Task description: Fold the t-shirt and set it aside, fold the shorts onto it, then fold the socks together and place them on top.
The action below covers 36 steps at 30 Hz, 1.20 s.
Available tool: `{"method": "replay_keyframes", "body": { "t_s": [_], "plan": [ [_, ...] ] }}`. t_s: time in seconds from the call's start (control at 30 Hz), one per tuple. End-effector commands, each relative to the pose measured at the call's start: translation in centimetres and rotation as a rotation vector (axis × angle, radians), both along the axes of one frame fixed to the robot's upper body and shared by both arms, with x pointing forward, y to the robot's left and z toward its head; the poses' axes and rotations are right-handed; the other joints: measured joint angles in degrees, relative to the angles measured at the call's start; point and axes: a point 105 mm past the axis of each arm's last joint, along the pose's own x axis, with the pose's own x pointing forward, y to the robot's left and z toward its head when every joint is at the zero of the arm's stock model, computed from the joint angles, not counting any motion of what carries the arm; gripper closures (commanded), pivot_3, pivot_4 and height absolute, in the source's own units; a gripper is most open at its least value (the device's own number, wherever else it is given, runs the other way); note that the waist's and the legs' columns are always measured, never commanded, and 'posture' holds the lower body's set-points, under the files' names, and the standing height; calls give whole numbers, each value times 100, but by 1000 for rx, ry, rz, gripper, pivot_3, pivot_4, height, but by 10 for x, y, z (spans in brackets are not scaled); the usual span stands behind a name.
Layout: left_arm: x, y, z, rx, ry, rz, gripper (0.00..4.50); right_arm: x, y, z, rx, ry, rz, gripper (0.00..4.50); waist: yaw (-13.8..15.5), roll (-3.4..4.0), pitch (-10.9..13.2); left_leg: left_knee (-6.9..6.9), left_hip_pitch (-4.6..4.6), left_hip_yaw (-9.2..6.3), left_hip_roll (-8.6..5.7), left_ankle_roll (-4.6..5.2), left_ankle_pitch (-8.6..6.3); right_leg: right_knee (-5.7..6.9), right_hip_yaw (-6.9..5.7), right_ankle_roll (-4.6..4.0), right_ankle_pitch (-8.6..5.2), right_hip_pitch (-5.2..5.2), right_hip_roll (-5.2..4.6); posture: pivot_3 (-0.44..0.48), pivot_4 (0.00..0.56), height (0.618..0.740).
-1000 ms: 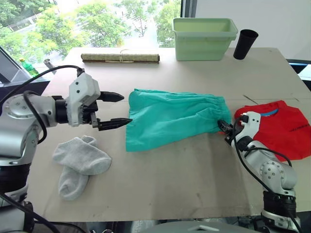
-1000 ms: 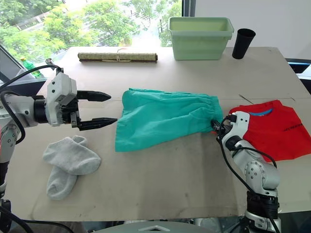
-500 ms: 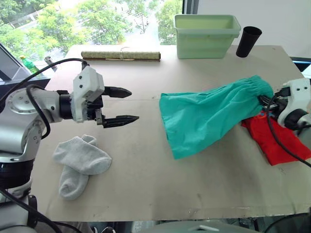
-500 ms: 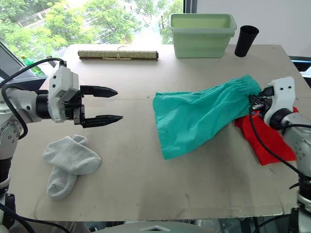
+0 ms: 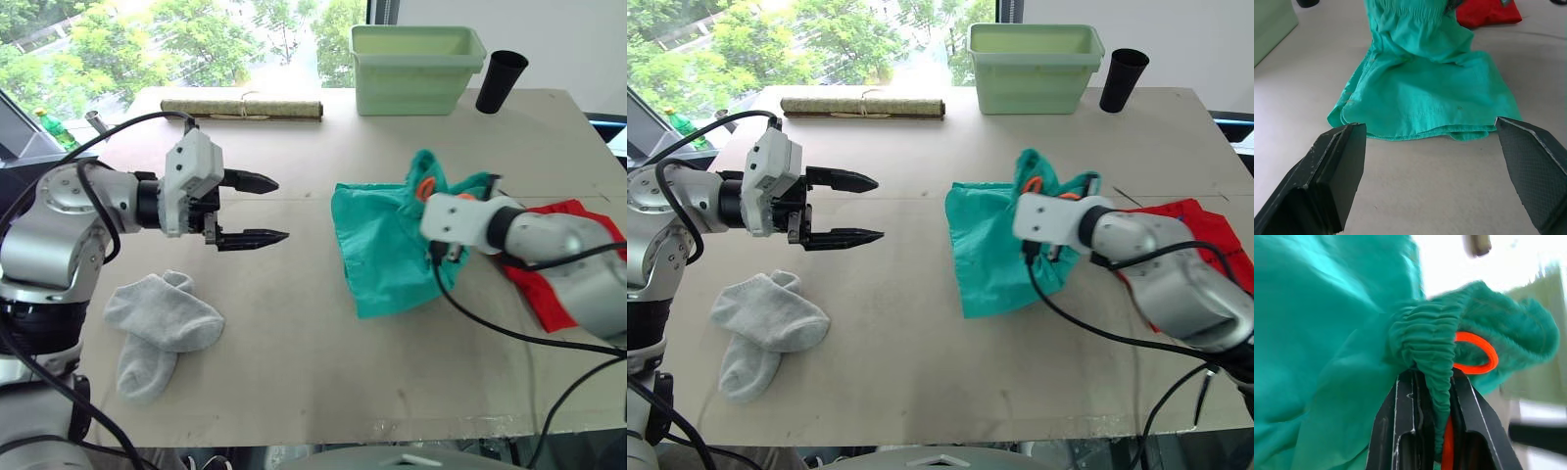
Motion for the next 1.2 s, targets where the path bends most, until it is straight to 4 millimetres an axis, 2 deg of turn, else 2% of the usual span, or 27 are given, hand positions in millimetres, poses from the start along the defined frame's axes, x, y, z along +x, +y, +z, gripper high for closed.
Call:
{"method": "replay_keyframes", "body": {
  "t_s": [0.03, 0.2, 0.3, 0.4, 0.5, 0.63, 0.67, 0.77, 0.87, 0.93, 1.0, 1.07, 1.2],
  "plan": [
    [2, -1, 9, 14, -44, -29, 0, -27, 41, -6, -127, -40, 301, 4397, -6, 1, 1, 1, 0, 0, 0, 0, 0, 1, 1, 1, 0, -1, 1, 0, 150, 737],
    [5, -2, 6, 17, -49, -36, 0, -35, 59, -13, -173, -32, 465, 4397, 6, -9, 1, 18, -2, -1, 1, 1, 1, 8, -1, -3, 3, 5, 3, 0, 150, 737],
    [5, -2, 5, 20, -47, -40, 0, -31, 60, -14, -177, -35, 492, 3290, 5, -14, -1, 24, -2, -2, 2, 1, 1, 9, -2, -2, 2, 8, 4, 0, 150, 737],
    [5, -2, 4, 26, -46, -39, 0, -31, 61, -11, -158, -36, 519, 1819, 7, -13, 0, 32, -2, -3, 4, 1, 1, 16, -1, -4, 3, 9, 4, 0, 150, 737],
    [6, -3, 3, 29, -45, -40, 0, -41, 73, -3, -101, -5, 607, 183, 4, -15, -2, 35, -2, -4, 5, 1, 1, 19, -1, -5, 4, 10, 5, 0, 150, 737],
    [6, -5, 3, 30, -46, -46, 0, -52, 76, 12, 27, 54, 672, 80, 7, -17, -1, 36, -2, -5, 11, 1, 1, 19, 0, -20, 13, 18, 15, 0, 150, 737],
    [6, -5, 3, 31, -46, -48, 0, -53, 74, 22, 101, 80, 656, 80, 14, -17, -1, 37, -2, -5, 11, 1, 1, 19, 0, -20, 13, 19, 15, 0, 150, 737],
    [5, -5, 4, 32, -49, -50, 0, -36, 46, 54, 398, 206, 484, 80, 41, -19, -1, 43, -2, -13, 11, 1, 0, 18, -3, -21, 14, 28, 15, 0, 150, 737],
    [5, -5, 4, 31, -52, -47, 0, -21, 19, 59, 585, 319, 355, 80, 49, -26, -5, 51, 1, -23, 10, 2, 0, 18, -10, -23, 15, 39, 15, 0, 150, 737],
    [4, -6, 4, 25, -53, -47, 0, -6, 1, 49, 742, 432, 255, 80, 31, -29, -7, 49, 6, -26, 10, 2, -1, 18, -12, -24, 15, 43, 15, 0, 150, 737],
    [3, -8, 3, 19, -52, -51, 0, 11, -10, 25, 863, 525, 151, 80, 23, -32, -9, 45, 9, -29, 12, 2, -1, 18, -13, -25, 15, 46, 17, 0, 150, 737],
    [2, -9, 2, 18, -49, -57, 0, 23, -9, 1, 895, 578, 83, 80, 15, -35, -11, 44, 7, -28, 11, 2, 0, 19, -12, -25, 15, 44, 16, 0, 150, 737],
    [-1, -11, 2, 16, -43, -75, 0, 35, 7, -39, 893, 647, 29, 80, -7, -26, -5, 44, 5, -23, 11, 2, 0, 26, -8, -25, 15, 36, 19, 0, 150, 737]
  ]
}}
